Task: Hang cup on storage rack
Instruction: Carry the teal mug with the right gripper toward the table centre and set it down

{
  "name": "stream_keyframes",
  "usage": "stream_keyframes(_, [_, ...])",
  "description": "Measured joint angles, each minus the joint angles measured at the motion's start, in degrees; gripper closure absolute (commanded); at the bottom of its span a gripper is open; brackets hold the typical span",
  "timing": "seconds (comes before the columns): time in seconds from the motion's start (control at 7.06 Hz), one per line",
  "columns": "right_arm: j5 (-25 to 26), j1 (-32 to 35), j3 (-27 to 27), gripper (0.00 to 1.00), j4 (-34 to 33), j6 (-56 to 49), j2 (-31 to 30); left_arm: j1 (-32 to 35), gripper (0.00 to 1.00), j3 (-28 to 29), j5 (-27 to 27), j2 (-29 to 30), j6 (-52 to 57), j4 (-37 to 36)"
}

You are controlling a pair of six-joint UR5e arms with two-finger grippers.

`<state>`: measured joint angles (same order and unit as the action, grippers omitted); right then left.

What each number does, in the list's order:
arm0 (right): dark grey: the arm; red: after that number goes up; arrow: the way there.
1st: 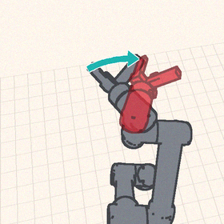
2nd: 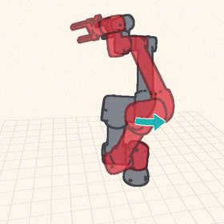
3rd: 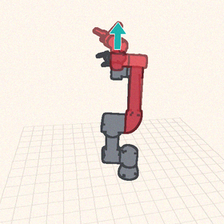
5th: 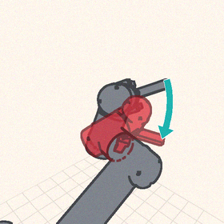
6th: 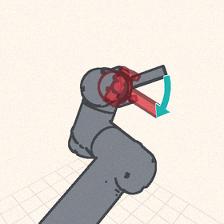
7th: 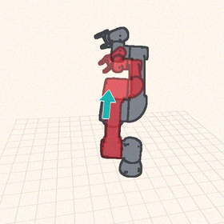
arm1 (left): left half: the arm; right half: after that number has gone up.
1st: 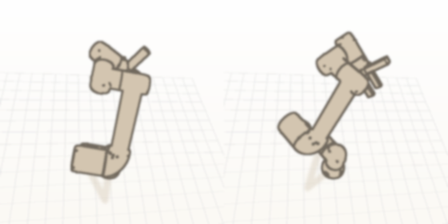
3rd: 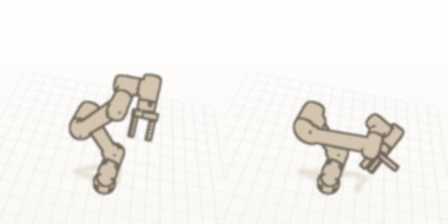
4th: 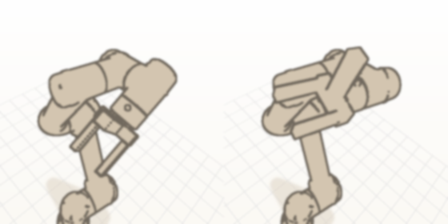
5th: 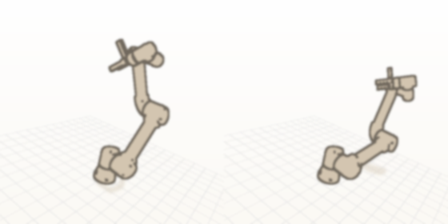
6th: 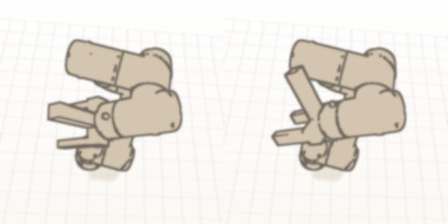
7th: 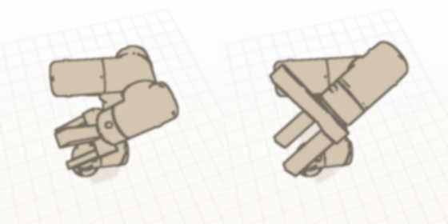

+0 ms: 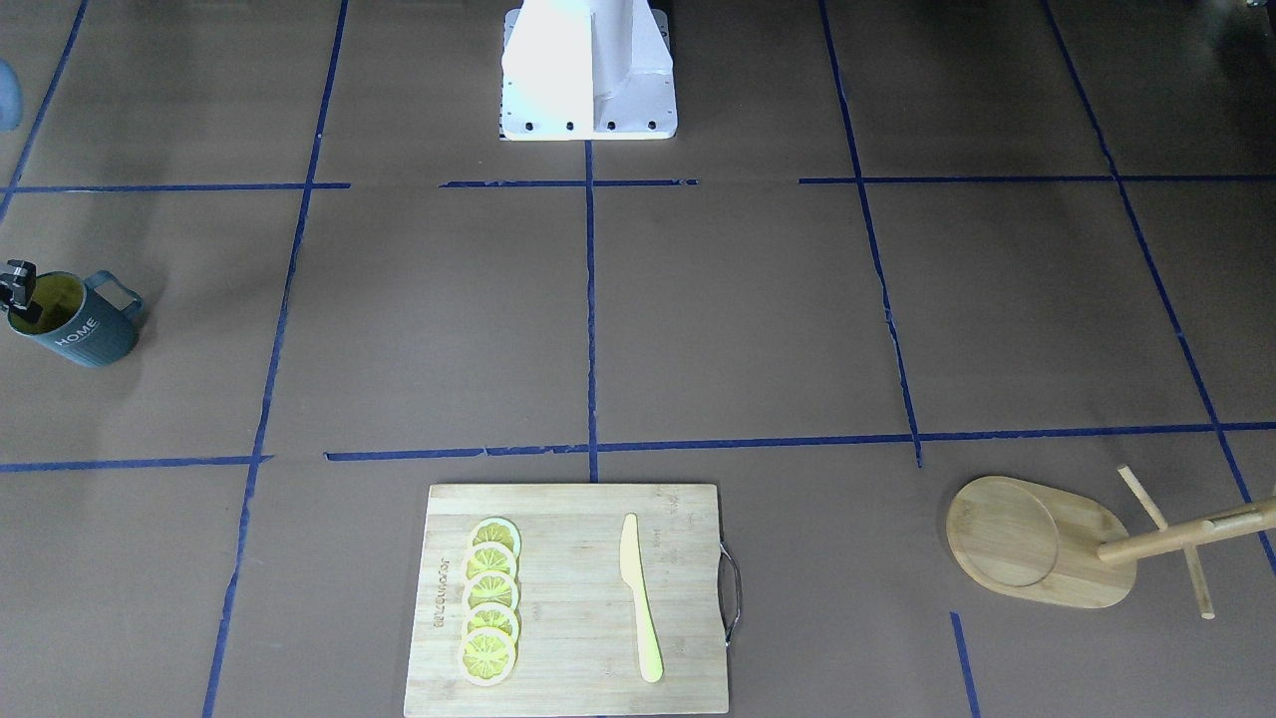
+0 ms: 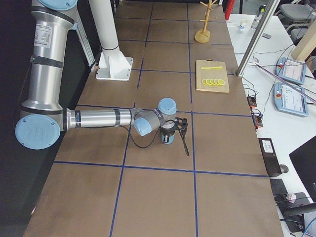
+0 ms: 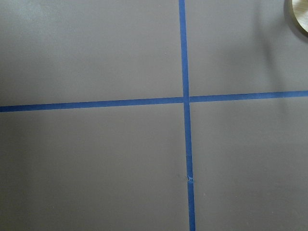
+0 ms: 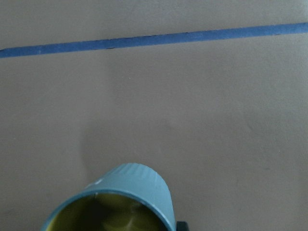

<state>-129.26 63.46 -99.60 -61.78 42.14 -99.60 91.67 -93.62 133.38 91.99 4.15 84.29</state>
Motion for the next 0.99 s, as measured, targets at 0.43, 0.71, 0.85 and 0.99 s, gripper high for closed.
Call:
stream_keyframes(0.43, [-5.03, 3.27, -6.07, 1.0, -9.32, 0.6, 3.09, 0.0, 0.0, -0.41, 0.06, 0.03, -0.02, 0.0])
stream_keyframes(0.71, [-4.85, 2.06, -10.34, 1.0, -23.15, 4.83, 11.92, 0.0, 0.0, -0.49, 0.12, 0.1, -0.02, 0.0])
stream_keyframes(0.85, [-3.13, -1.78, -10.96, 1.0, -25.55, 12.09, 16.75, 0.0, 0.0, -0.51, 0.13, 0.11, -0.04, 0.0])
stream_keyframes(0.99, [0.52, -8.21, -10.95, 1.0, -26.57, 22.4, 22.51, 0.0, 0.0, -0.51, 0.13, 0.12, -0.08, 0.0])
